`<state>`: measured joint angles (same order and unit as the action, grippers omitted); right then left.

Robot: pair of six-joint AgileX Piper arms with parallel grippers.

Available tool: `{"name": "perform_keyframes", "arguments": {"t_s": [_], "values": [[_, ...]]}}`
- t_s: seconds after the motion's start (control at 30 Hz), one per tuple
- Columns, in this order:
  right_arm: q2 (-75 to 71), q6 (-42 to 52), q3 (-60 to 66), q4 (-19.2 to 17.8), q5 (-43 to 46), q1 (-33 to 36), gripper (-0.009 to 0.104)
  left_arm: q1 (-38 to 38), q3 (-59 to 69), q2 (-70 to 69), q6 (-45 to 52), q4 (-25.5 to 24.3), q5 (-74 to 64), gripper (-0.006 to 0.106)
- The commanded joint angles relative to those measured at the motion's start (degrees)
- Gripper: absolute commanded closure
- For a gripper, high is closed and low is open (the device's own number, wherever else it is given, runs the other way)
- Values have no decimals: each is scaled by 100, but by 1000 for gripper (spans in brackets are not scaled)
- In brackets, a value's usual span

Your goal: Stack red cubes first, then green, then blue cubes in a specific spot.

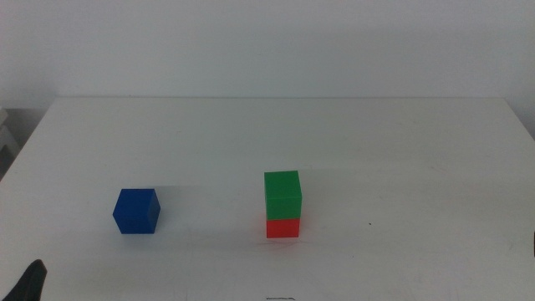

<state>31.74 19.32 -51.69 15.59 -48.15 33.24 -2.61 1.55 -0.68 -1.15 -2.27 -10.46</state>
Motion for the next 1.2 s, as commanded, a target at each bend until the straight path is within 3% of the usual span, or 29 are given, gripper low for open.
{"name": "perform_keyframes", "arguments": {"t_s": [0.0,0.1,0.33,0.53,0.77,1.0,1.17], "values": [[64,58,-140,8,395,-50,8,-15,-374,313,-20,102,368,7],[64,58,-140,8,395,-50,8,-15,-1363,1262,-20,194,-390,7],[64,58,-140,8,395,-50,8,-15,-4277,3406,-52,540,-3920,7],[64,58,-140,8,395,-50,8,-15,-5891,4732,-220,348,-5831,7],[64,58,-140,8,395,-50,8,-15,-6902,5871,-241,227,-6234,7],[64,58,-140,8,395,-50,8,-115,-8050,7262,-108,597,-6510,7],[64,58,-140,8,395,-50,8,-402,-8347,8171,-267,287,-6495,7]]}}
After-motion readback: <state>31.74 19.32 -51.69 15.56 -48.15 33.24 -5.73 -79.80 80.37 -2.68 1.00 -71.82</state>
